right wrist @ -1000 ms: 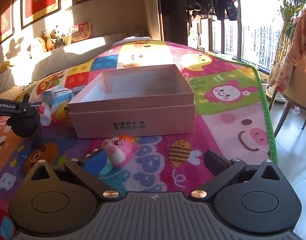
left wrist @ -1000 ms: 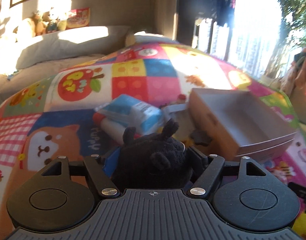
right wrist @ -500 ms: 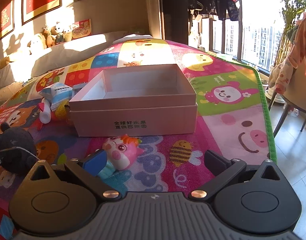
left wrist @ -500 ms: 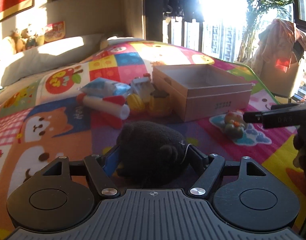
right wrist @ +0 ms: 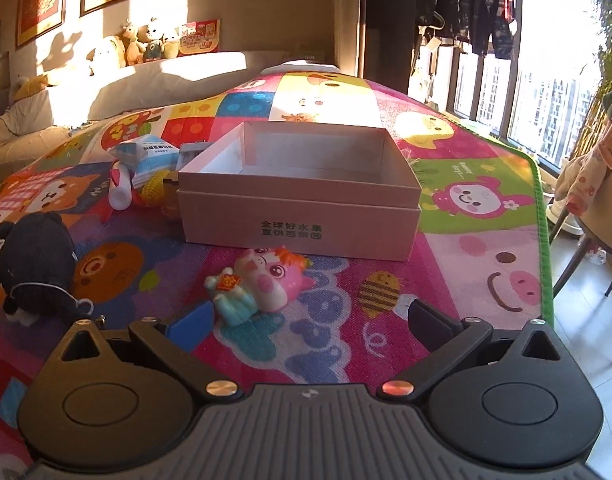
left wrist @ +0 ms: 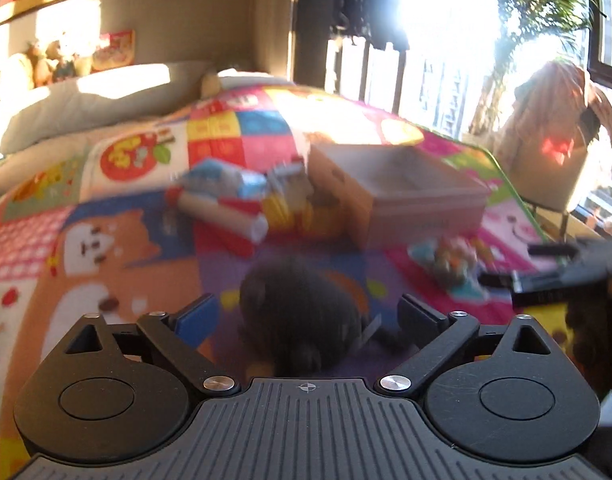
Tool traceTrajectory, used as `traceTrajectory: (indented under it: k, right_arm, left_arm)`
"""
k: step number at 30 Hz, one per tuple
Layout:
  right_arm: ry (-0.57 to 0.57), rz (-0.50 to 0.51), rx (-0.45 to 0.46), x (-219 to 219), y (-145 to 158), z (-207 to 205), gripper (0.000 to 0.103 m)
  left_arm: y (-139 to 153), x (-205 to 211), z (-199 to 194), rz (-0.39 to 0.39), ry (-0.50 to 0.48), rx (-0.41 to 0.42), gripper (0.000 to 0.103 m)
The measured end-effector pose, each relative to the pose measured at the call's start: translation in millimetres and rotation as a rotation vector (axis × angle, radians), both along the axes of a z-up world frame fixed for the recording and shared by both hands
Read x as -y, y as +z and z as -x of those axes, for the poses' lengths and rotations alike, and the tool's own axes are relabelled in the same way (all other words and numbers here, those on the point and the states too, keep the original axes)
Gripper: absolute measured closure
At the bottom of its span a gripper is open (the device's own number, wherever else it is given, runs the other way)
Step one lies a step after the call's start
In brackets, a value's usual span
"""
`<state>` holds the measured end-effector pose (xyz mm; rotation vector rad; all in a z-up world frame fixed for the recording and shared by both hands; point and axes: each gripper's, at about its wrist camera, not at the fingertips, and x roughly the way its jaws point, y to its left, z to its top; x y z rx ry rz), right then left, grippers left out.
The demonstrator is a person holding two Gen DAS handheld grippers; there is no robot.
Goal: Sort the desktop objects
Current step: 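Carry the black plush cat with the left tool and release it into the pink box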
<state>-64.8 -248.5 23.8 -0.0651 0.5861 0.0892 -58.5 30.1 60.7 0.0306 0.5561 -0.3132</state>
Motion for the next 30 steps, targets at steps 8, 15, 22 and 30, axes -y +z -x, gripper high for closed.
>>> traceTrajectory:
  k: [8,15,22,30]
  right_arm:
    - [-0.035,-0.011,-0.01,4,-2,-1,0.0]
    - [-0.023,-0.003,-0.039,3,-6,-5,0.0]
    - [0.021,0.016,-0.053,-9,-8,-9,0.0]
    - [0.019,0.004,-0.111,-7,-12,-13,0.0]
  left_arm:
    - [-13,9,-37,-0.219,0.092,0.0,0.001]
    - [-11,-72,-11,-0.199,0.355,-0.026,0.001]
    - [-25,-93,-3,-0.182,0.369,-0.103,0.001]
    - [2,-120,20,0.019,0.438,-0.062,0.001]
